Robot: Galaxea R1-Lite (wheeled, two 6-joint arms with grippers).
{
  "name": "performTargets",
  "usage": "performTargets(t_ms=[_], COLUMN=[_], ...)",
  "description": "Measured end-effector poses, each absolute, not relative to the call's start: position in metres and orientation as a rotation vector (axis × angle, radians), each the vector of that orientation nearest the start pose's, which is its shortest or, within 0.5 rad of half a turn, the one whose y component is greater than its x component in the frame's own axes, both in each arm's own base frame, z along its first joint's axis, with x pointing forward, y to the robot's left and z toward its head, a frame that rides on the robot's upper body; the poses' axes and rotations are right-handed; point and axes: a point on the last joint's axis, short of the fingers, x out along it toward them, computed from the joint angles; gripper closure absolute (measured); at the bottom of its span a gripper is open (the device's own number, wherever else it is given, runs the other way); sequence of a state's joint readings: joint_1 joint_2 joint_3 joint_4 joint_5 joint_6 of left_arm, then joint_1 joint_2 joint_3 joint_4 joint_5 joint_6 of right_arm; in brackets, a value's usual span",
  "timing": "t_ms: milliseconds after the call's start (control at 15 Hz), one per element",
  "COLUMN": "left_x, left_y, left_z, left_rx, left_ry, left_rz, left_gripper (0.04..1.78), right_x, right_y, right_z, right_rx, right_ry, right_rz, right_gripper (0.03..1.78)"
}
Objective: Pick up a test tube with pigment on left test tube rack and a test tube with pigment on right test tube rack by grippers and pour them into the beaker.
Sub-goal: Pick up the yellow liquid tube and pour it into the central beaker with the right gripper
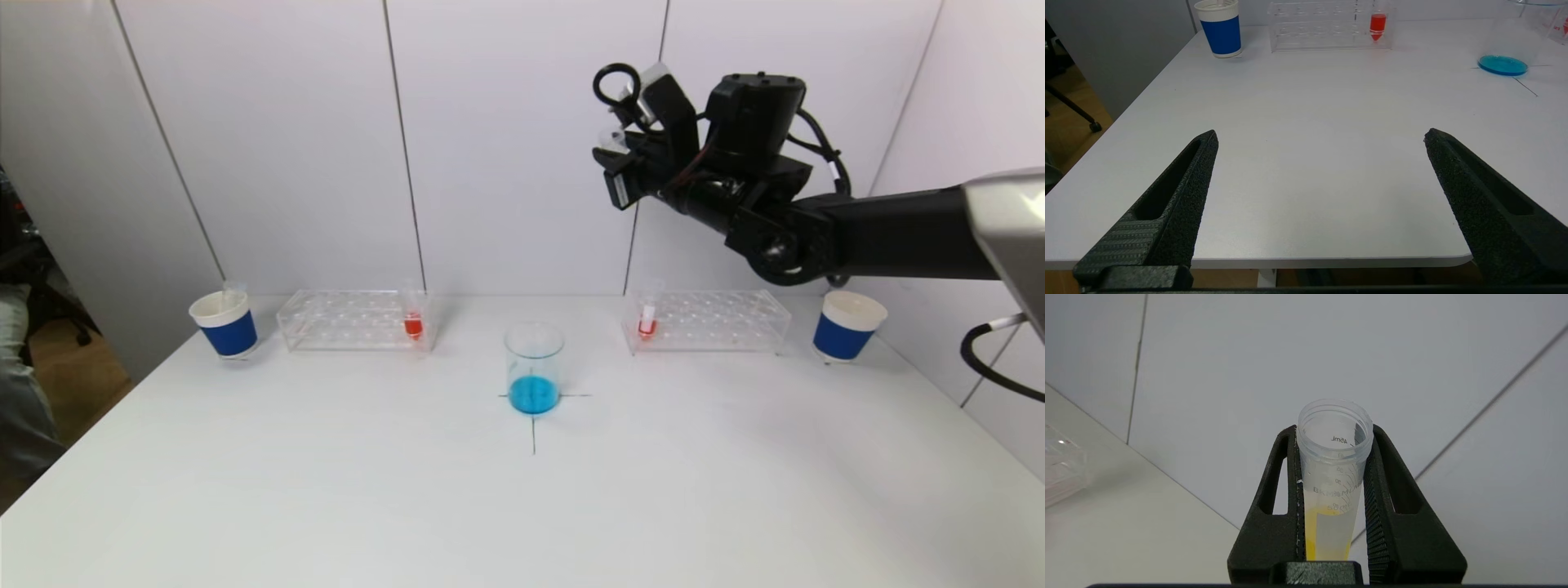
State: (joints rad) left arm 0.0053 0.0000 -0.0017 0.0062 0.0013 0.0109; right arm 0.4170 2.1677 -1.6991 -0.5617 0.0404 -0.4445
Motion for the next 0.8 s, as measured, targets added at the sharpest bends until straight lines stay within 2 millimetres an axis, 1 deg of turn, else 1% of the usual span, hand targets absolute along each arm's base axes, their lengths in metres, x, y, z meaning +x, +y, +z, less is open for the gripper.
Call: performTargets(t_ms=[67, 400, 800], left_x=[-0.023, -0.023, -0.023], left_y=[0.0, 0.0, 0.0], left_z=[0.075, 0.075, 0.075], left_rx=[0.011, 0.011, 0.01], left_ry=[0.005, 0.004, 0.005], left_rz=[0.007, 0.007, 0.007], left_gripper=[0.06, 0.06, 0.06], right_x=[0.423, 0.433, 0.444], right_y=[0.193, 0.209, 0.219], right_z=[0.241, 0.218, 0.18], right_rx=[-0.444, -0.578, -0.73], right_ry=[-0.217, -0.396, -0.517], right_rz=[0.445, 0.552, 0.715], right_gripper=[1.34, 1.34, 1.34])
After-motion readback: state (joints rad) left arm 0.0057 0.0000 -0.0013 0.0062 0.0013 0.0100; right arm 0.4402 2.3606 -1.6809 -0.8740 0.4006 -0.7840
